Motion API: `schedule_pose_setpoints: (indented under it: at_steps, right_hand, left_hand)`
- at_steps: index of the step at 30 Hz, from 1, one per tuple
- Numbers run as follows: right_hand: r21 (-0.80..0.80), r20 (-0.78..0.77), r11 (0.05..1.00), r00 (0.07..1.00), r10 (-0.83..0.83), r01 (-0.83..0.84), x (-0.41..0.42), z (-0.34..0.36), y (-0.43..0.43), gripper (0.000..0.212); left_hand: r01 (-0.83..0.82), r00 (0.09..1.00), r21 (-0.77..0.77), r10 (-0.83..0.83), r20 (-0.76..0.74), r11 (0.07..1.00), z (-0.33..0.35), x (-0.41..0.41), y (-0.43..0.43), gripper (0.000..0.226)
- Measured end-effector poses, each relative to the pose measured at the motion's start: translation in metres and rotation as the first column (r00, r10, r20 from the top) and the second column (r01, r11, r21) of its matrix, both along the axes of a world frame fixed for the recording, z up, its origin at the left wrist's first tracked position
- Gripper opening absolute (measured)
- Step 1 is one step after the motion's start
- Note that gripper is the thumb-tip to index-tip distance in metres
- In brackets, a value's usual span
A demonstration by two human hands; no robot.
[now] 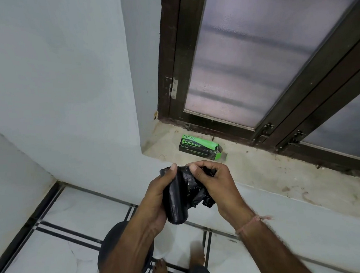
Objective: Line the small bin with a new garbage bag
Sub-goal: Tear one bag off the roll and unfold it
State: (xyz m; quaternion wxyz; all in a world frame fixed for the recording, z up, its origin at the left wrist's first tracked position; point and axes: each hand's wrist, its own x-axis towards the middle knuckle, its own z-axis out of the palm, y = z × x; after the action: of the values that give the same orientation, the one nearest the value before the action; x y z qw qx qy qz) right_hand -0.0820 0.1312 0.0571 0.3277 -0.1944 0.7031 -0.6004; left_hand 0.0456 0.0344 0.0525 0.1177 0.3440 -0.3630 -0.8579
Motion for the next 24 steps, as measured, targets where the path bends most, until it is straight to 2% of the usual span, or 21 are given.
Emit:
schedule_pose_setpoints:
  at_steps: [7,14,20,24]
  right_hand:
    - [-0.035,-0.028,0.997,0.997,0.071,-0.072,-0.002,0.002,0.001,0.011]
    - [-0.031,-0.034,1.000,0.999,0.004,-0.005,0.000,-0.003,0.000,0.006]
    - [-0.078,0.071,0.995,0.996,-0.059,0.064,0.008,-0.001,-0.006,0.012]
    - [-0.062,0.084,0.989,0.988,-0.132,0.137,0.013,-0.003,-0.008,0.010]
  left_hand:
    - [-0.012,1.000,-0.016,0.012,-0.020,1.000,-0.006,0.000,-0.002,0.063]
    - [-0.008,1.000,-0.012,0.007,-0.021,1.000,-0.006,-0.001,-0.003,0.063]
    - [-0.064,0.997,0.085,0.066,-0.027,0.994,-0.007,-0.006,0.002,0.048]
    - [-0.102,0.993,0.148,0.109,-0.040,0.984,-0.009,-0.010,0.008,0.051]
